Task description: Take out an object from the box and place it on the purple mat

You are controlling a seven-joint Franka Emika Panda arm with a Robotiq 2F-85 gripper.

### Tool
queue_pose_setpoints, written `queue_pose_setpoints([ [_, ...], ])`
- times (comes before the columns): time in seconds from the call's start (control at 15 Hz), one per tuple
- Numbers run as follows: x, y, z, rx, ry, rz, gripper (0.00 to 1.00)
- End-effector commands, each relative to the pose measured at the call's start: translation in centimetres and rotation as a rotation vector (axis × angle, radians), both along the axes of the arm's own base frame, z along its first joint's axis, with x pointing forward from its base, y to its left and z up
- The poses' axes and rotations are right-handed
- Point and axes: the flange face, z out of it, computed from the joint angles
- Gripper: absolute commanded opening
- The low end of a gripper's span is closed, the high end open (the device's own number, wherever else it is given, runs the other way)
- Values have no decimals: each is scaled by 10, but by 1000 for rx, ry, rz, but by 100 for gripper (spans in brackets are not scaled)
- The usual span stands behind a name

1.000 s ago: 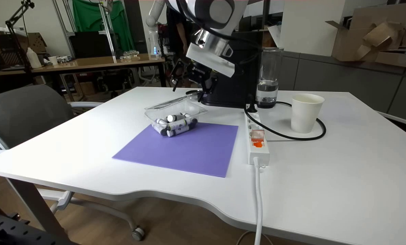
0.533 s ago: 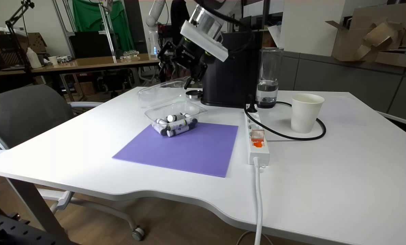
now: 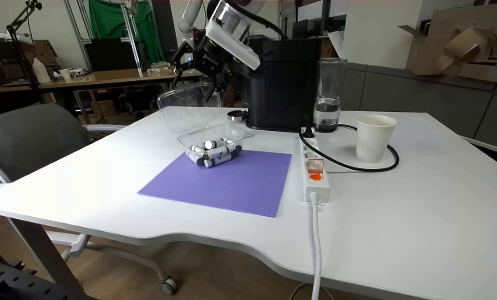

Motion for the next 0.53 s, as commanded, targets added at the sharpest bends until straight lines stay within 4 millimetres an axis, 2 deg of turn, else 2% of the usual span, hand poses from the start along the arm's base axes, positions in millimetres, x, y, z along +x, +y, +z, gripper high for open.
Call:
queue_pose_setpoints([
  [0.0, 10, 20, 10, -12, -133, 99, 100],
  [0.2, 11, 27, 10, -106, -160, 130, 100],
  [0.47, 9, 16, -8, -264, -188, 126, 100],
])
